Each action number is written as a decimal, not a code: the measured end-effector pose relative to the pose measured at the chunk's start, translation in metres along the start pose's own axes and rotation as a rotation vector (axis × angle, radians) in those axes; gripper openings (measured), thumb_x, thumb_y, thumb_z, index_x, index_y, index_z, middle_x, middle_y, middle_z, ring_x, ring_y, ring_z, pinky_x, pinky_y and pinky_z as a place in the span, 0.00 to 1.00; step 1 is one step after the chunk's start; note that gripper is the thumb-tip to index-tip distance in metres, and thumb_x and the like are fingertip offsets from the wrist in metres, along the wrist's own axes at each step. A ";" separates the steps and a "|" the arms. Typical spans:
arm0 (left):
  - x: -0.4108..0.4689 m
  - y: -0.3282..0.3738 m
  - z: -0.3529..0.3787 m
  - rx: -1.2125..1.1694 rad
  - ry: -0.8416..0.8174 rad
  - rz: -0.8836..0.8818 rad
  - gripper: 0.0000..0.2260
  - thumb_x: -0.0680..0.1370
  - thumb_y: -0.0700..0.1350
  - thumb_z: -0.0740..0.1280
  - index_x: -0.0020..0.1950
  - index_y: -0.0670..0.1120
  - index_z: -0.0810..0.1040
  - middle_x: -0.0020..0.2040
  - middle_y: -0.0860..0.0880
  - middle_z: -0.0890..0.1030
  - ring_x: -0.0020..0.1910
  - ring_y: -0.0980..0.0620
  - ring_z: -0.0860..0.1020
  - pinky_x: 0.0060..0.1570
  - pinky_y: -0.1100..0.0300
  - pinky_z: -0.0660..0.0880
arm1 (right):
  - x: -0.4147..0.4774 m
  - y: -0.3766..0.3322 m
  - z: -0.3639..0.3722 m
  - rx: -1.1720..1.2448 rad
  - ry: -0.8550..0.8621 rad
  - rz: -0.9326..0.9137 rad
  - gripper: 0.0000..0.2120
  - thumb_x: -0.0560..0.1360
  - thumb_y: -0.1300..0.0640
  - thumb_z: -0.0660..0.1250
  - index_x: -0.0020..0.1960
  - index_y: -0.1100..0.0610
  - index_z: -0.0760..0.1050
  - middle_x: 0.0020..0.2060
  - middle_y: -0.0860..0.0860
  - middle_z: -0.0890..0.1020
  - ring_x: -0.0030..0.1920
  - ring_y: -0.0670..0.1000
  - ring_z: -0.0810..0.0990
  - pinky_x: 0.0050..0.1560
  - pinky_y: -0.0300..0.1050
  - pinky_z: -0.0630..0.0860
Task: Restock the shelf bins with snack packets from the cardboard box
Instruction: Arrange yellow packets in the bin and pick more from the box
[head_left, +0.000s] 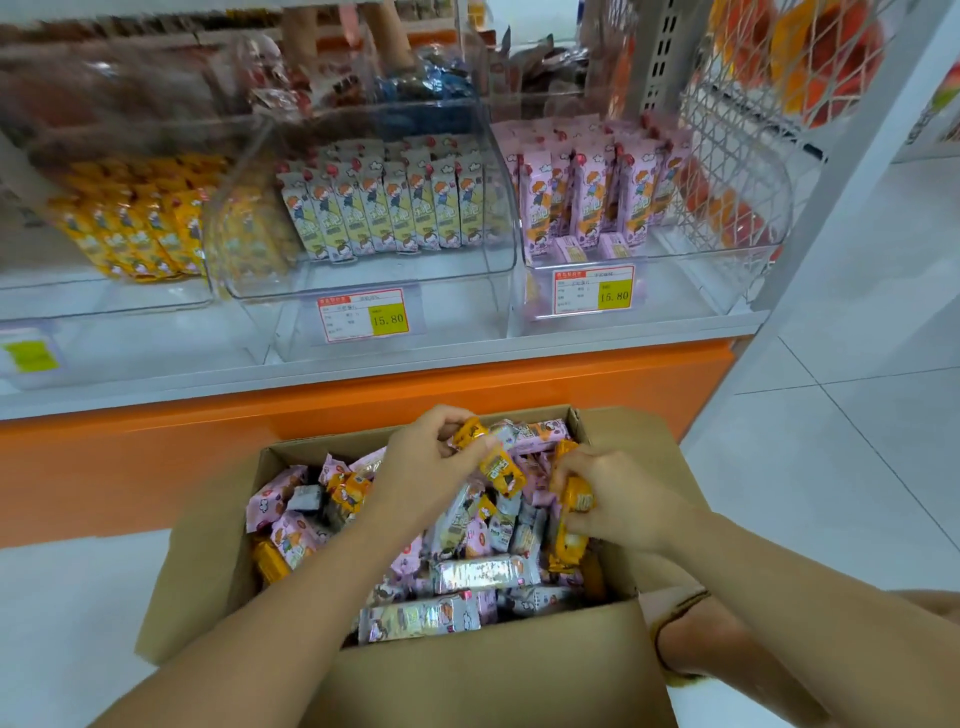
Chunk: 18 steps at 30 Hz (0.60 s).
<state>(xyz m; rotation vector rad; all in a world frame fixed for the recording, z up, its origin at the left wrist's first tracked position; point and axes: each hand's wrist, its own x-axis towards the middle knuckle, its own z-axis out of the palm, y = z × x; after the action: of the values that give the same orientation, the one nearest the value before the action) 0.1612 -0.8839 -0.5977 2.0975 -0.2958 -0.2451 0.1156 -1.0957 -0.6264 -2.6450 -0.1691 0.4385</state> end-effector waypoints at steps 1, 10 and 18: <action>-0.002 0.000 -0.008 -0.002 0.010 -0.009 0.05 0.75 0.51 0.69 0.49 0.55 0.75 0.47 0.59 0.78 0.38 0.61 0.79 0.40 0.67 0.73 | -0.001 -0.004 -0.003 0.013 0.004 0.007 0.08 0.70 0.58 0.70 0.48 0.54 0.75 0.47 0.52 0.79 0.44 0.52 0.78 0.44 0.45 0.74; -0.028 -0.003 -0.074 -0.019 0.008 -0.139 0.10 0.76 0.53 0.67 0.57 0.54 0.76 0.56 0.56 0.78 0.55 0.57 0.77 0.51 0.62 0.77 | -0.014 -0.082 -0.043 0.190 0.063 -0.108 0.17 0.73 0.55 0.72 0.59 0.49 0.71 0.43 0.42 0.77 0.34 0.26 0.72 0.35 0.23 0.66; -0.045 -0.020 -0.116 -0.272 0.101 -0.316 0.11 0.76 0.57 0.65 0.52 0.53 0.80 0.51 0.46 0.82 0.44 0.52 0.82 0.50 0.53 0.79 | -0.006 -0.110 -0.059 0.364 0.291 -0.210 0.14 0.70 0.57 0.75 0.54 0.49 0.78 0.32 0.38 0.76 0.31 0.39 0.78 0.36 0.32 0.74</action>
<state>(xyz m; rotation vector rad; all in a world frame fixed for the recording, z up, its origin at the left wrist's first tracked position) 0.1547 -0.7663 -0.5523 1.8714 0.1265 -0.3441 0.1249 -1.0238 -0.5248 -2.2692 -0.2449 0.0081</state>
